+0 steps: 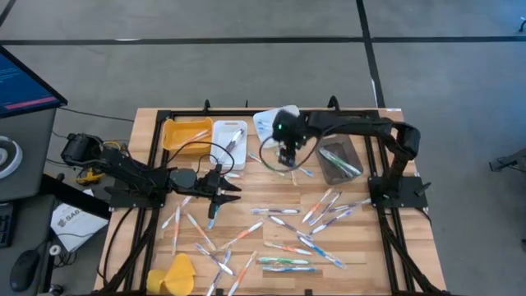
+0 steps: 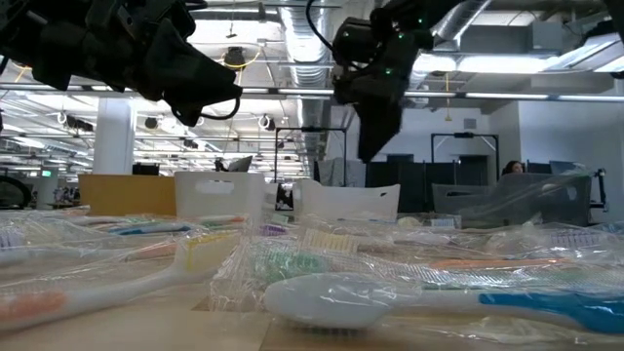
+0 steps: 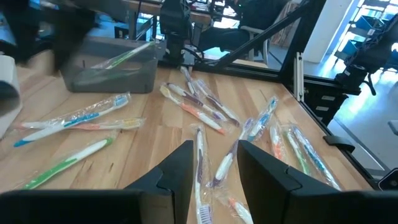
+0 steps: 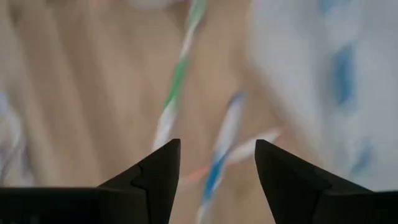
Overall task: Pick & Place Toothbrushes
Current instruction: Put the orange toothbrush into the yellow bin
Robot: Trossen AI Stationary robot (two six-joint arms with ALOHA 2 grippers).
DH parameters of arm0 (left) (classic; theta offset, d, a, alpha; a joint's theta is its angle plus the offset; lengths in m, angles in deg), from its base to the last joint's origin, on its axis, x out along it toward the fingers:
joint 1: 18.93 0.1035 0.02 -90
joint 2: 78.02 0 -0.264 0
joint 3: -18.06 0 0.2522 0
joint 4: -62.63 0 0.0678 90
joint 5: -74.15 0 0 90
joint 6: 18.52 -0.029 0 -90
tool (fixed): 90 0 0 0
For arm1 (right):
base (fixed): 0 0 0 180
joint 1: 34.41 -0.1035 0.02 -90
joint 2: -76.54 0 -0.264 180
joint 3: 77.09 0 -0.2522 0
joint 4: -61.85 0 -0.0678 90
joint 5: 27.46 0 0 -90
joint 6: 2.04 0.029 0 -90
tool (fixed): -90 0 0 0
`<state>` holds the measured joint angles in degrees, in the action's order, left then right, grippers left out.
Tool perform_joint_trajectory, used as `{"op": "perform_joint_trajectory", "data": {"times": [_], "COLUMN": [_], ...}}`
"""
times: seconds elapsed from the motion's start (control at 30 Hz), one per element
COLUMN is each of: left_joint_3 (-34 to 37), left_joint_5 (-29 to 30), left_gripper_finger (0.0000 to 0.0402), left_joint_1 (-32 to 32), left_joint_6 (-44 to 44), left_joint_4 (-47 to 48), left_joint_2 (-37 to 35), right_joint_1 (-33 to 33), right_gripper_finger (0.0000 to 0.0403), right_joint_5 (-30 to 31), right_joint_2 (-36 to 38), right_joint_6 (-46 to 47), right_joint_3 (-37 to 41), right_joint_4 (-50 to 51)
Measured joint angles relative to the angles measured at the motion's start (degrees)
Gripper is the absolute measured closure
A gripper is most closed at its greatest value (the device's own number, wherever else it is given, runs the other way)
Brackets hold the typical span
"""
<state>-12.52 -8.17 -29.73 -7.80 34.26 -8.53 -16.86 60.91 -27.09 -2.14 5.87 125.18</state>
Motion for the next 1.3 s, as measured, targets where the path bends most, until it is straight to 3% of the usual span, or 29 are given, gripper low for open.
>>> {"op": "perform_joint_trajectory", "data": {"times": [0.13,0.5,0.6,0.83,1.0,1.3], "left_joint_3": [0.0,0.0,0.0,0.0,0.0,0.0], "left_joint_5": [0.0,0.0,0.0,0.0,0.0,0.0], "left_gripper_finger": [0.0285,0.0285,0.0285,0.0285,0.0285,0.0285], "left_joint_1": [0.0,0.0,0.0,0.0,0.0,0.0], "left_joint_6": [0.0,0.0,0.0,0.0,0.0,0.0], "left_joint_4": [0.0,0.1,0.1,0.1,0.1,0.1], "left_joint_2": [0.0,0.0,0.0,0.0,0.0,0.0], "right_joint_1": [-5.3,-23.2,-28.1,-39.3,-43.6,-45.3], "right_gripper_finger": [0.0204,0.0202,0.0202,0.0202,0.0202,0.0202], "right_joint_5": [1.7,16.6,17.1,21.6,25.9,26.1], "right_joint_2": [0.0,0.8,0.9,0.9,0.9,0.9], "right_joint_6": [3.7,14.8,18.3,16.4,20.6,22.5], "right_joint_3": [0.1,0.1,0.1,0.1,0.1,0.1], "right_joint_4": [6.7,19.4,21.4,25.4,29.8,27.0]}}
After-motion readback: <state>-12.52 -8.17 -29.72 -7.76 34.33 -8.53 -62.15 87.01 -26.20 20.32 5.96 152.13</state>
